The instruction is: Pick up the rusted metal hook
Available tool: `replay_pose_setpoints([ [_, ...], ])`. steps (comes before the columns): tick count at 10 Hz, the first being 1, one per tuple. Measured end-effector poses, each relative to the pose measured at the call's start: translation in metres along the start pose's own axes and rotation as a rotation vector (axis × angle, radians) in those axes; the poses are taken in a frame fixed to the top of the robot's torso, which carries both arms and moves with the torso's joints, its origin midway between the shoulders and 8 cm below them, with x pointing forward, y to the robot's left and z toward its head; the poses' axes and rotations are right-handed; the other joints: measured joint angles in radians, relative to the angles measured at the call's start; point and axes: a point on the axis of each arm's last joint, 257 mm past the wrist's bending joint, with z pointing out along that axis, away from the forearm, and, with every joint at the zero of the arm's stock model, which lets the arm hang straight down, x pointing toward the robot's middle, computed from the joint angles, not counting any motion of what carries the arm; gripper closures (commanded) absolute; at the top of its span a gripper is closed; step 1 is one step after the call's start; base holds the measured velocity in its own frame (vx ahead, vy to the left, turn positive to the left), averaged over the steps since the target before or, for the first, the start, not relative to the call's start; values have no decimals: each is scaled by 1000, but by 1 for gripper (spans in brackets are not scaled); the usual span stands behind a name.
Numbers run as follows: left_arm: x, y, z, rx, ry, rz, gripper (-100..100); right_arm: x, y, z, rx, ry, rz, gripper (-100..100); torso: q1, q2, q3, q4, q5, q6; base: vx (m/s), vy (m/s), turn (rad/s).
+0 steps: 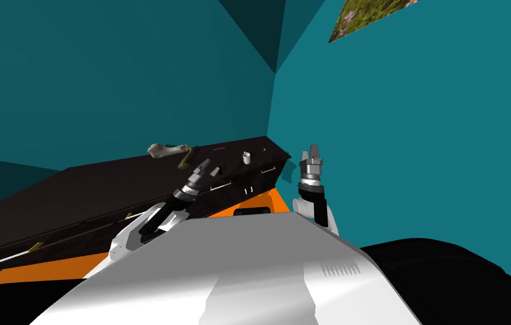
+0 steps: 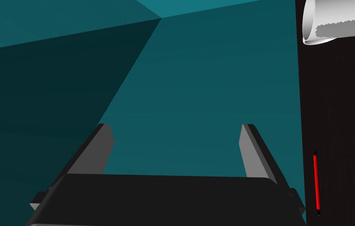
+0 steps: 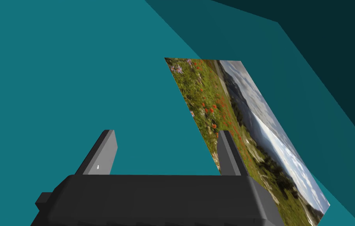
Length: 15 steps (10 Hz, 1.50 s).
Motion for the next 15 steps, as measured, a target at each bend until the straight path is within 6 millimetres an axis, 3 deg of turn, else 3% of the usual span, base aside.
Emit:
replay_pose_setpoints([
  [8,5,40,-14,-205,110,-7,-100,0,0,0,0,0,0,0,0,-1,0,0,0,0,-38,30,-125],
  [15,-7,81,-39,-433,163,-6,-100,0,0,0,0,0,0,0,0,-3,-1,-1,0,-1,-25,28,-161],
])
